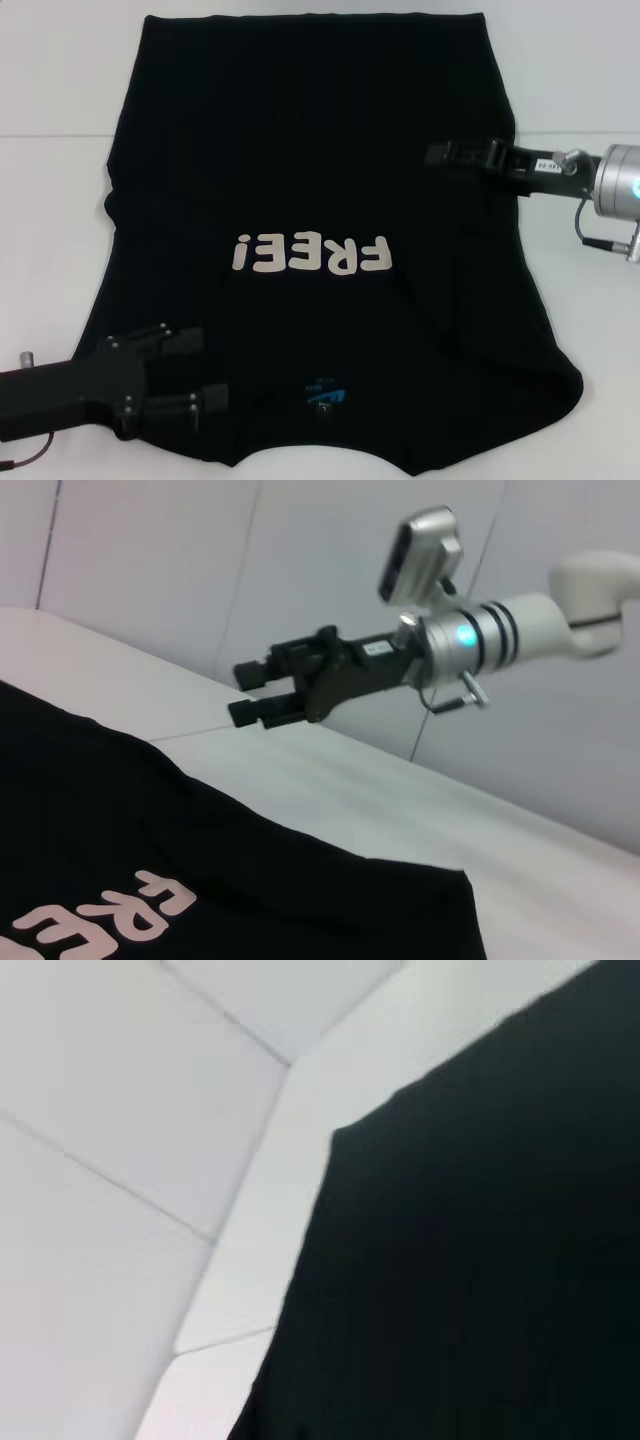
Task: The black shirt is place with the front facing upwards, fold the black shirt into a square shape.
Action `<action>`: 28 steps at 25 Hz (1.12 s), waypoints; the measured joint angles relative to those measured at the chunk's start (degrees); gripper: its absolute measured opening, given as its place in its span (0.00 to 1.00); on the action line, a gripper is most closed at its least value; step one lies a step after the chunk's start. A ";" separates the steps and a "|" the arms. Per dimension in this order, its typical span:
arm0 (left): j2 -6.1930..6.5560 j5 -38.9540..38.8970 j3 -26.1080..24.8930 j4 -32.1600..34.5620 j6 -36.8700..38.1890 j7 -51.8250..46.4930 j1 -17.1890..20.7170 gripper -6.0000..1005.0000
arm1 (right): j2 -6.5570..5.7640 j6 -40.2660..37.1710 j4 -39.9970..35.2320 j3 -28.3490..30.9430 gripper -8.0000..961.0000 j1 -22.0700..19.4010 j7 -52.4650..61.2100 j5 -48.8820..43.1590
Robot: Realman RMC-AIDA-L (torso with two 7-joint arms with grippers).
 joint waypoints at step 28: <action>7.57 16.15 -5.47 19.47 6.75 -62.99 0.68 0.87 | 5.82 -17.79 -5.83 0.23 0.97 -15.78 -69.05 -3.09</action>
